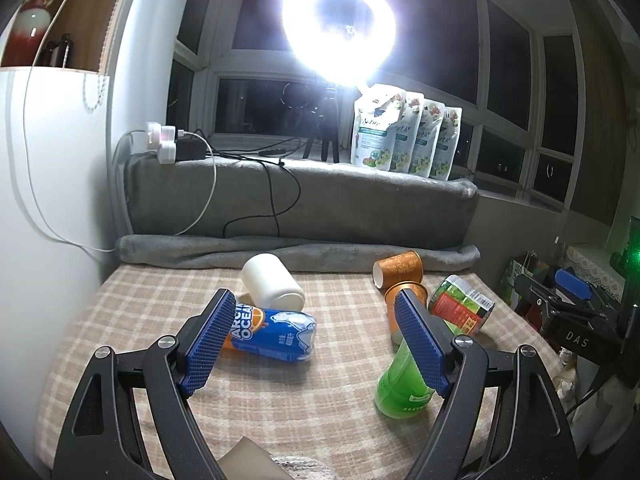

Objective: Flip cup upright

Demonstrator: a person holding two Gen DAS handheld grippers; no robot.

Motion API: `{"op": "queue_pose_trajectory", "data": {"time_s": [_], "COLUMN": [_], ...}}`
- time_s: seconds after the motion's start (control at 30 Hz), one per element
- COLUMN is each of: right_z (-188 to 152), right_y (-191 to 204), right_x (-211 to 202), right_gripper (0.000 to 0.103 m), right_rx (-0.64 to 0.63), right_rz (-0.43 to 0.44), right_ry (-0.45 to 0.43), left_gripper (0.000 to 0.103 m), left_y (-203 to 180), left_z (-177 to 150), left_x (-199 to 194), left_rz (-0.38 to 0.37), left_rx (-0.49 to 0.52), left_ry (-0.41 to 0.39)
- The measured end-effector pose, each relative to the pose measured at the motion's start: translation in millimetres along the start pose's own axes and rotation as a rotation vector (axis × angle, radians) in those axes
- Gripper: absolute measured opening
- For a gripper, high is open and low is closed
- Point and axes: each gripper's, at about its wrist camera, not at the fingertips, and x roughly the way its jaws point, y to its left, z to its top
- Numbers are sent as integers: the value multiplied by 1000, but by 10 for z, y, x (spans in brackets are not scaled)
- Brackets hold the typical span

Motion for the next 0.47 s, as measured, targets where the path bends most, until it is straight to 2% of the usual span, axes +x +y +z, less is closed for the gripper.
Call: {"op": "queue_pose_trajectory", "data": {"time_s": [0.47], "right_z": [-8], "right_y": [17], "right_x": [-4], "right_gripper": [103], "right_rx": [-1], "right_rz": [0], "right_ry": [2], "left_gripper": [82], "left_y": [20], "left_z": [30], "left_x": [-12], "left_rz": [11], "left_rx": [-1], "left_ry": [-10]}}
